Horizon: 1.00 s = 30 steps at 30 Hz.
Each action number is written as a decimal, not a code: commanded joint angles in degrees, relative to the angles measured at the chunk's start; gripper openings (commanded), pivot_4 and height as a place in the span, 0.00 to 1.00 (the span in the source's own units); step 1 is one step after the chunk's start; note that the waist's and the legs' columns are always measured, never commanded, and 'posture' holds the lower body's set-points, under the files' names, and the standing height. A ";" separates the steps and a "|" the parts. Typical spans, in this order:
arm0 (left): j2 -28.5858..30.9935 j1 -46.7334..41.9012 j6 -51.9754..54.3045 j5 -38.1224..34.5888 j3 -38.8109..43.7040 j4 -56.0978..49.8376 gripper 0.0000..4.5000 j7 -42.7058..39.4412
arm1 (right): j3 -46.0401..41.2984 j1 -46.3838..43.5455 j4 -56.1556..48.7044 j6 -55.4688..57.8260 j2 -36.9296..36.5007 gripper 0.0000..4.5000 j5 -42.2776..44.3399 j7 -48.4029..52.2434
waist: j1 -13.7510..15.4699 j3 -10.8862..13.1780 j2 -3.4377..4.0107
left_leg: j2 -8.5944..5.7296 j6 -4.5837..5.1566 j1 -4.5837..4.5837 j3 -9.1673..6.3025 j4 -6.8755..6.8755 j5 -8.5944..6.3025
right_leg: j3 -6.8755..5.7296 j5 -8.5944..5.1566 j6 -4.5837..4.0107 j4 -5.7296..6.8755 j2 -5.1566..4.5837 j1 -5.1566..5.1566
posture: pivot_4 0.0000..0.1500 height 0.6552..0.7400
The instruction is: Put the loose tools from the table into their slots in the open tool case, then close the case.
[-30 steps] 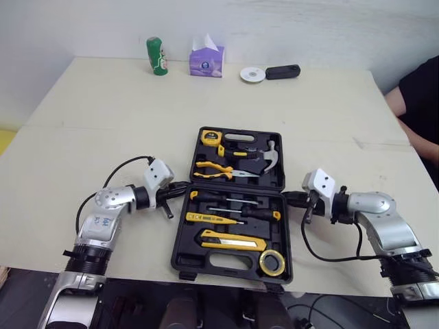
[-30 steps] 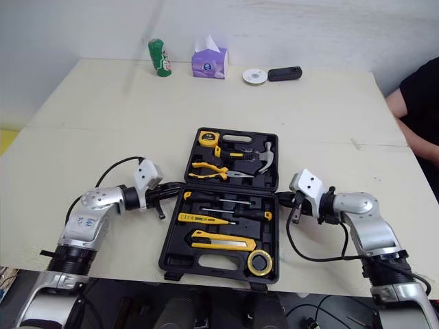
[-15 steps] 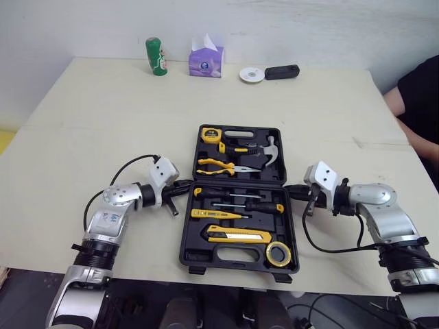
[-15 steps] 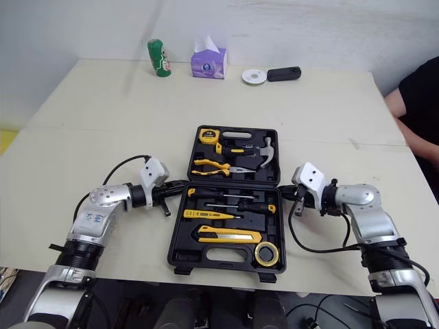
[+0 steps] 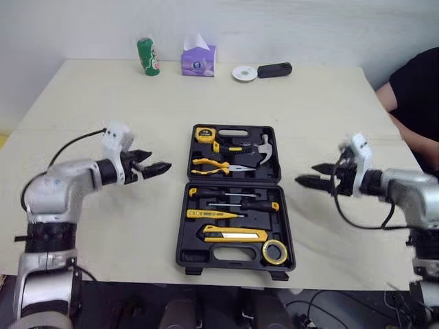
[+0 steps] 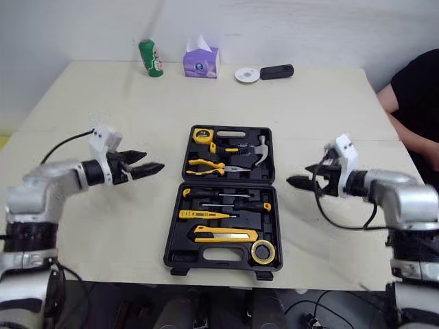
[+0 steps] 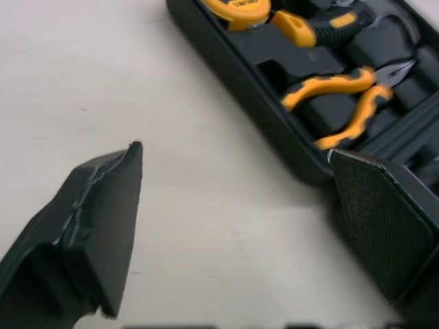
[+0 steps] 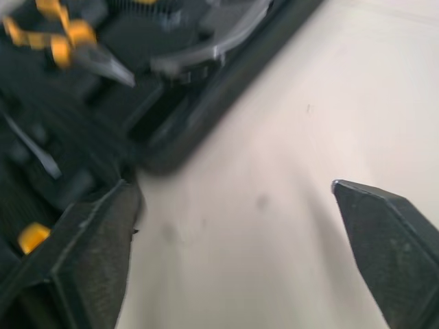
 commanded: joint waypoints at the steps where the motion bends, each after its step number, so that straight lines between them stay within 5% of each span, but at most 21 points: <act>1: 1.94 -6.40 11.83 -1.18 -2.48 1.58 0.98 1.81 | 1.06 -7.34 -3.83 17.91 -1.26 1.00 3.80 -3.85 | 0.00 0.00 0.00 | 0.00 -0.03 -0.02 0.00 -0.06 0.01 | 0.00 0.00 -0.01 -0.01 0.02 -0.03 | 1.00 1.00; 4: 1.35 -11.00 14.79 -0.35 -6.16 5.23 0.98 2.43 | 0.94 -14.81 0.18 28.14 4.12 1.00 2.30 -10.91 | -0.29 0.00 0.00 | -0.01 -0.08 0.00 0.06 -0.19 0.03 | 0.03 -0.01 -0.02 -0.06 0.08 -0.07 | 1.00 1.00; 10: -2.82 -18.49 13.43 2.53 -12.69 14.30 0.98 3.70 | 1.96 -22.14 8.04 29.65 10.28 1.00 0.92 -21.20 | 0.07 0.00 0.00 | -0.17 -0.10 -0.45 0.08 -0.08 0.23 | 0.06 -0.01 -0.01 0.12 -0.02 -0.51 | 1.00 1.00; 30: -7.42 -24.08 5.45 8.73 -18.46 26.73 0.98 4.16 | 0.62 -21.50 9.56 29.65 14.42 1.00 0.53 -30.55 | -0.30 0.00 0.00 | -0.36 0.03 -1.15 0.11 0.04 0.43 | 0.09 0.07 0.12 0.30 0.07 -1.19 | 1.00 1.00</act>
